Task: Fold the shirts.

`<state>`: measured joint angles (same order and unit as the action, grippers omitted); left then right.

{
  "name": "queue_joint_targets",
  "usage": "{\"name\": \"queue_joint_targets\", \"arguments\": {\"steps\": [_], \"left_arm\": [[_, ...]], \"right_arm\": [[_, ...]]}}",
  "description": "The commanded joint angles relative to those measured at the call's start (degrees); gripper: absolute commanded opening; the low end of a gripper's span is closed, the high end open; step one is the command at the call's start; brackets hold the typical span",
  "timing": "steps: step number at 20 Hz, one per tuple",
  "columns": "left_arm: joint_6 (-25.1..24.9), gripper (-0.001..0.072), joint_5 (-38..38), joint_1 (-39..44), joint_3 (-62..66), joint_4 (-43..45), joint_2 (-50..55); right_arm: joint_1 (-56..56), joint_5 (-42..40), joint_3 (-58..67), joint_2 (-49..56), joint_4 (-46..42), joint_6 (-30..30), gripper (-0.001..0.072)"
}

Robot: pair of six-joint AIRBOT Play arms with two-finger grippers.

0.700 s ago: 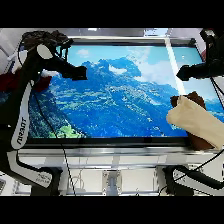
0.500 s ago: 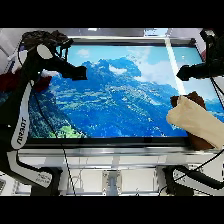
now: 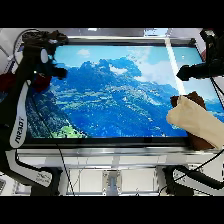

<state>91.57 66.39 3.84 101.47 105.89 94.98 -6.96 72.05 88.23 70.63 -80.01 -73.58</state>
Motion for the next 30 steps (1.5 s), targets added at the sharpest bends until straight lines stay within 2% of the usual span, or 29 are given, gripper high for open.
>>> {"name": "queue_joint_targets", "arguments": {"steps": [1,3,5,7,10,15,18,19,20,21,25,28,30], "left_arm": [[19.28,0.0517,-11.17,-7.69,0.07,8.68,1.09],[28.68,0.0517,-13.99,-13.22,0.07,5.62,2.84],[32.15,0.0517,-15.26,-18.45,0.07,1.03,5.31],[31.95,0.0517,-16.92,-22.86,0.07,-6.67,8.52],[26.71,0.0518,-20.76,-26.53,0.07,-16.20,13.51],[22.82,0.0517,-29.88,-27.02,0.07,-22.05,18.60],[20.59,0.0501,-32.15,-27.02,0.09,-26.56,20.46],[19.23,0.0422,-32.33,-27.04,0.09,-28.24,20.79],[17.40,0.0198,-32.35,-27.02,0.07,-29.83,20.87],[15.41,0.0019,-32.33,-27.02,0.28,-31.54,20.85],[5.60,0.0009,-25.20,-26.99,5.70,-41.90,19.89],[-4.74,0.0008,-16.20,-26.60,10.73,-49.03,15.65],[-8.07,0.0008,-9.73,-25.49,13.00,-51.23,11.34]], "right_arm": [[0.04,-3.30,0.04,0.00,0.20,0.00,0.0476],[0.04,-9.11,0.07,0.00,0.70,-0.02,0.0476],[0.04,-14.10,0.07,0.00,1.62,-0.04,0.0476],[0.04,-16.83,0.07,0.00,2.93,-0.04,0.0476],[0.04,-20.15,0.07,0.00,6.64,-0.11,0.0476],[0.07,-19.71,0.07,0.00,16.04,-0.15,0.0477],[0.33,-19.87,0.07,0.02,18.82,-0.13,0.0476],[0.42,-19.89,0.07,0.00,19.26,-0.13,0.0477],[0.42,-19.87,0.07,0.00,19.71,-0.13,0.0477],[0.42,-19.80,0.07,0.00,20.31,-0.13,0.0476],[0.39,-19.71,0.07,0.00,22.16,-0.11,0.0476],[0.39,-19.91,0.07,0.00,22.16,-0.09,0.0476],[0.39,-19.93,0.09,0.00,22.16,-0.09,0.0475]]}}
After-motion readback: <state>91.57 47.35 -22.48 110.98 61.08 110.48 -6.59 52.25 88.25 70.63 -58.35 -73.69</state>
